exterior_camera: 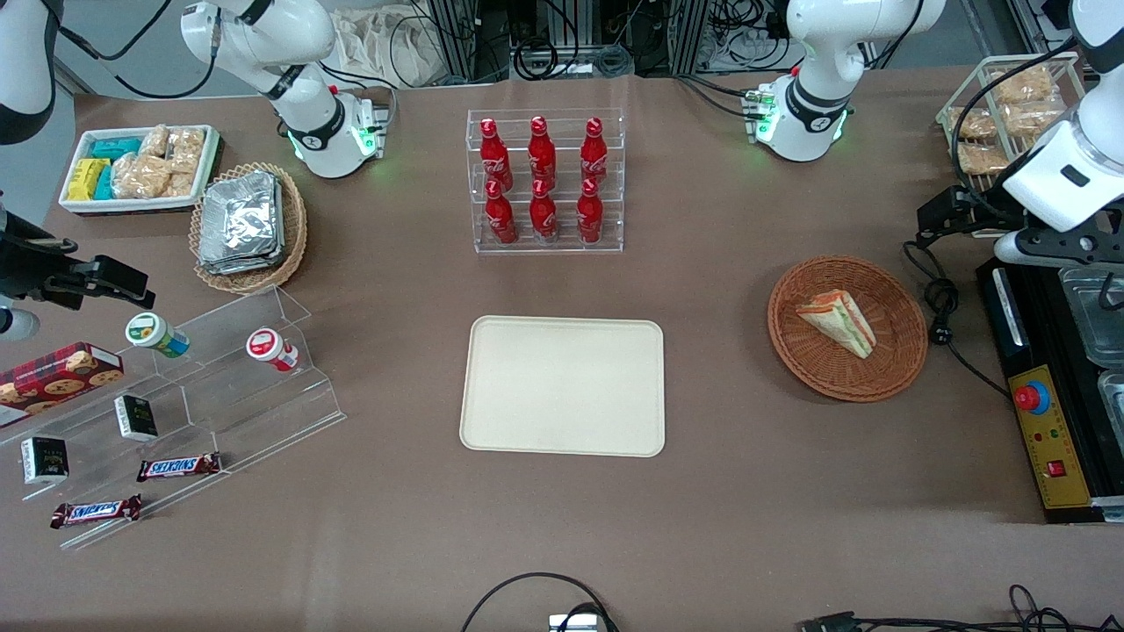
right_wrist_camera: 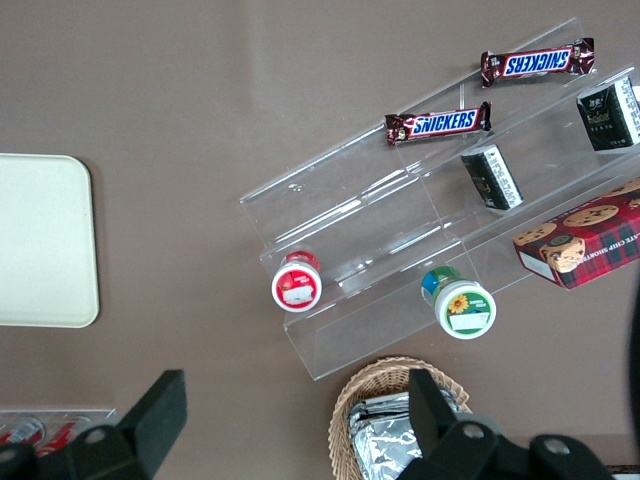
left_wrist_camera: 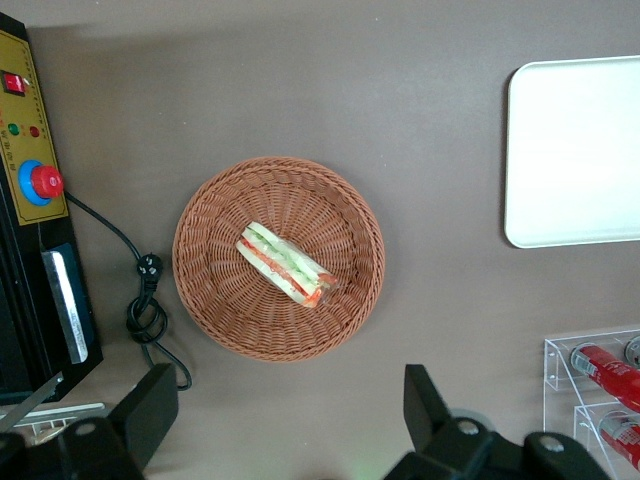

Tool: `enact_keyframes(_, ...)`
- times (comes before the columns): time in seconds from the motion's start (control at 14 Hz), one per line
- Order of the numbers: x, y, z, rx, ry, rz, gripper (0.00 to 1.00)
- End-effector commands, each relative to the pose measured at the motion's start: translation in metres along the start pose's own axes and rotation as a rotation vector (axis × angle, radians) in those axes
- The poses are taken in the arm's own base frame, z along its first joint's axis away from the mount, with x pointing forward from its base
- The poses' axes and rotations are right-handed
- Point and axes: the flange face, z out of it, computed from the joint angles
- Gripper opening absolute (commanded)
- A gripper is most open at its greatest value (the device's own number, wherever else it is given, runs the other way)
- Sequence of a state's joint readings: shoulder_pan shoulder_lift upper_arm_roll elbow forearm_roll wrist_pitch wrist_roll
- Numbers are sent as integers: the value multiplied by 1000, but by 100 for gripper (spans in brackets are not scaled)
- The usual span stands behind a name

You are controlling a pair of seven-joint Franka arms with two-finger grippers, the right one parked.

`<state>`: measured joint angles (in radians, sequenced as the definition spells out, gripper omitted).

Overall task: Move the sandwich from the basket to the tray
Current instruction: 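Move the left gripper down toward the sandwich in the wicker basket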

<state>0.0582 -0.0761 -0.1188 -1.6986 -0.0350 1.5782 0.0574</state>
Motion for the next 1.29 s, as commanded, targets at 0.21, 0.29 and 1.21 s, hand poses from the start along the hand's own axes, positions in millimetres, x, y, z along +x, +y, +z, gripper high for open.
enact_keyframes(0.21, 1, -3, -4, 45, -14, -49, 100)
enact_keyframes(0.29, 2, -4, 1, 51, -20, -55, 100)
enact_keyframes(1.21, -39, -12, 188, 59, 49, -523, 100)
